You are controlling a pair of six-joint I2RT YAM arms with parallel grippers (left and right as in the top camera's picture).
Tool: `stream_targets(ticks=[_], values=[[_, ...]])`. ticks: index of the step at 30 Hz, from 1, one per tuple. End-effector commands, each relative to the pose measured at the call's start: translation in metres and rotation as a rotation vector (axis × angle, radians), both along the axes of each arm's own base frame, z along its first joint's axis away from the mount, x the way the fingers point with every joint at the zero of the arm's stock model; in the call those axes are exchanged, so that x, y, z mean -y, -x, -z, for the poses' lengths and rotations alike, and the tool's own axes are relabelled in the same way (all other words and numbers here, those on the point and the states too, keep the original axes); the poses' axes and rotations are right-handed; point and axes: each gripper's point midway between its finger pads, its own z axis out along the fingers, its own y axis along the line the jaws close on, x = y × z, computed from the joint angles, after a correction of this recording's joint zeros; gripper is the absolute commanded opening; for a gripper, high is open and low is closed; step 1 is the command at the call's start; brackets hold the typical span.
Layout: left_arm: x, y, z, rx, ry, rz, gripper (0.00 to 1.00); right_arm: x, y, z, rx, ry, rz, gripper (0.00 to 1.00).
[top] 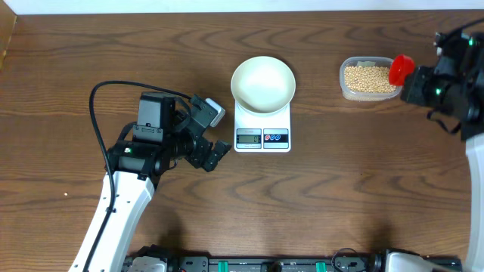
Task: Scoop item into bowl and weigh 50g on scale
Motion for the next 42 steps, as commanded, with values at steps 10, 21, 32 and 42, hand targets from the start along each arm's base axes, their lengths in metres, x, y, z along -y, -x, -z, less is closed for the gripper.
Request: stream_targets(ticks=[10, 21, 32, 42], values=[[0.0, 0.001, 0.003, -0.002, -0.01, 0.007, 0.93, 0.018, -0.034, 0.023, -0.057, 0.089, -0.003, 0.01], [0.0, 0.001, 0.003, -0.002, -0.01, 0.007, 0.93, 0.04, -0.047, 0.034, -0.068, 0.2, 0.043, 0.01], [0.0, 0.001, 0.003, -0.002, -0.01, 0.007, 0.93, 0.041, -0.049, 0.043, -0.091, 0.199, 0.043, 0.01], [0.0, 0.001, 0.003, -0.002, -0.01, 0.007, 0.93, 0.041, -0.056, 0.066, -0.146, 0.178, 0.054, 0.01]])
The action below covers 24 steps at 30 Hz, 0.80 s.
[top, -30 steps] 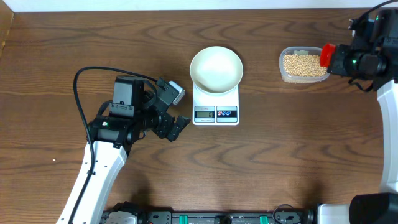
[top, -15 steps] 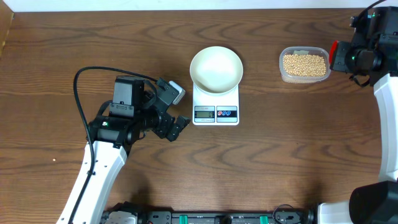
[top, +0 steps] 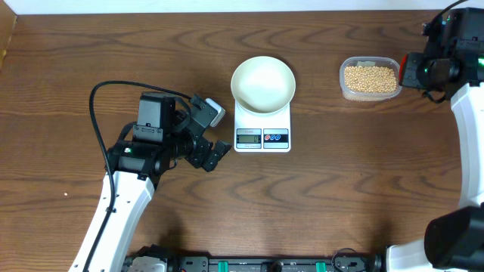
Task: Scoop item into bowl and weigh 50g on scale
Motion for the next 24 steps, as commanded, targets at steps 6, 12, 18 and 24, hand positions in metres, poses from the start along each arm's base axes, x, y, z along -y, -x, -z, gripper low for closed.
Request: stream_targets(ticks=[6, 12, 18, 24], values=[[0.0, 0.001, 0.003, -0.001, -0.009, 0.007, 0.93, -0.004, -0.014, 0.019, -0.03, -0.018, -0.002, 0.01], [0.0, 0.001, 0.003, -0.001, -0.009, 0.007, 0.93, -0.008, -0.028, 0.034, -0.034, -0.015, -0.014, 0.01], [0.0, 0.001, 0.003, -0.002, -0.009, 0.007, 0.93, -0.008, -0.035, 0.049, -0.054, -0.016, -0.015, 0.01], [0.0, 0.001, 0.003, -0.002, -0.009, 0.007, 0.93, -0.009, -0.045, 0.064, -0.064, -0.013, -0.024, 0.01]])
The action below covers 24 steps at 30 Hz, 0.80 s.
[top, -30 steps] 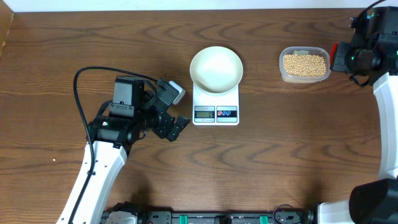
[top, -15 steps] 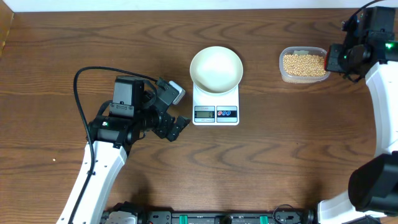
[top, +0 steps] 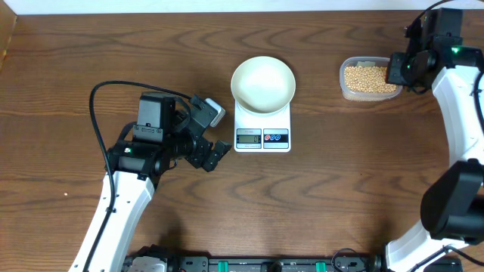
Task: Scoop item into bowl and weigh 50g on scale
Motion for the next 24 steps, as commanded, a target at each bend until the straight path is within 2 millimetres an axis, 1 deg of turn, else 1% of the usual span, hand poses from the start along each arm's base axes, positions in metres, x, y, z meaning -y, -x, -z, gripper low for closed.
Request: stream_targets(ticks=[1, 8, 12, 17, 20, 22, 24], values=[[0.0, 0.001, 0.003, -0.001, -0.01, 0.007, 0.93, -0.004, -0.008, 0.004, 0.004, -0.001, -0.006, 0.01], [0.0, 0.001, 0.003, -0.001, -0.01, 0.007, 0.93, -0.009, -0.007, 0.021, -0.044, -0.01, -0.012, 0.01], [0.0, 0.001, 0.003, -0.001, -0.01, 0.007, 0.93, -0.02, -0.008, 0.028, -0.056, -0.064, -0.04, 0.01], [0.0, 0.001, 0.003, -0.001, -0.01, 0.007, 0.93, -0.028, -0.006, 0.044, -0.101, -0.103, -0.046, 0.01], [0.0, 0.001, 0.003, -0.001, -0.01, 0.007, 0.93, -0.038, -0.004, 0.058, -0.138, -0.13, -0.062, 0.01], [0.0, 0.001, 0.003, -0.001, -0.01, 0.007, 0.93, -0.043, -0.003, 0.063, -0.15, -0.156, -0.074, 0.01], [0.0, 0.001, 0.003, -0.001, -0.01, 0.007, 0.93, -0.048, -0.003, 0.063, -0.151, -0.186, -0.075, 0.01]])
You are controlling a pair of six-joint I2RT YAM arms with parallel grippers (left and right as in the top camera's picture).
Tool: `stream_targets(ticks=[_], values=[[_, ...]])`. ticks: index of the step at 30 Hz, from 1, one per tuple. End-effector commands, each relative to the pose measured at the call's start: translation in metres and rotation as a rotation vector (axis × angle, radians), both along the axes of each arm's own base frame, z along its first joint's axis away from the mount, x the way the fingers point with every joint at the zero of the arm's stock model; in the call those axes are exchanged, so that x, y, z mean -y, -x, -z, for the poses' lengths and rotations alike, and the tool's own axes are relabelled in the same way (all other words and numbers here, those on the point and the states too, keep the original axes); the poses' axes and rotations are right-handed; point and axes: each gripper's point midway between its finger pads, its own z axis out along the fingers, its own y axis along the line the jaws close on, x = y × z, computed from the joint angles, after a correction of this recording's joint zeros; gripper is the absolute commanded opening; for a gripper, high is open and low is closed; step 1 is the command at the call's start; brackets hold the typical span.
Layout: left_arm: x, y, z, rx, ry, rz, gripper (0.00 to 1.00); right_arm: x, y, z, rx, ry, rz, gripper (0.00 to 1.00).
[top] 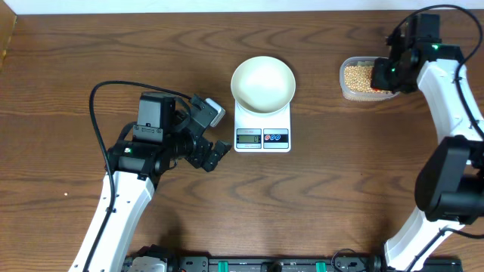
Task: Scoop item into bowl and weigh 50g on scale
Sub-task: 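Lower red scoop into soybeans with right gripper and scoop beans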
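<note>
A white bowl (pixel 262 84) stands on the white kitchen scale (pixel 262 130) at the table's middle. At the back right sits a clear container of yellow beans (pixel 360 78). My right gripper (pixel 384 74) hangs over the container's right end, its wrist pointing down into it. The wrist covers the fingers, and no scoop shows. My left gripper (pixel 219 133) rests just left of the scale, open, with nothing between its fingers.
The scale's display and buttons (pixel 262 137) face the front edge. A black cable (pixel 102 98) loops up from the left arm. A dark rail with fixtures (pixel 249 264) runs along the front edge.
The right gripper has moved a little left and down, from the container's right rim to over the beans at its right end. The left arm, bowl and scale are unchanged.
The right gripper first held a red scoop just right of the container. It then stood further back and right, with only a sliver of red showing. Later it was at the container's right rim, and now it is over the beans. The left arm stayed still throughout.
</note>
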Motion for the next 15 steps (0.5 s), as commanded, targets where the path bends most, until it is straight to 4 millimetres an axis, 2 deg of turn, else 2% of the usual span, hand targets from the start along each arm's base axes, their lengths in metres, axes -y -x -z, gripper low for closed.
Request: stream_targets(ticks=[1, 9, 15], values=[[0.0, 0.001, 0.003, -0.001, -0.009, 0.007, 0.93, -0.019, 0.001, 0.013, -0.041, -0.093, -0.006, 0.01], [0.0, 0.001, 0.003, -0.001, -0.009, 0.007, 0.93, -0.033, 0.001, 0.011, -0.051, -0.2, 0.031, 0.01], [0.0, 0.001, 0.003, -0.001, -0.009, 0.007, 0.93, -0.039, 0.002, 0.023, -0.09, -0.269, 0.057, 0.01]])
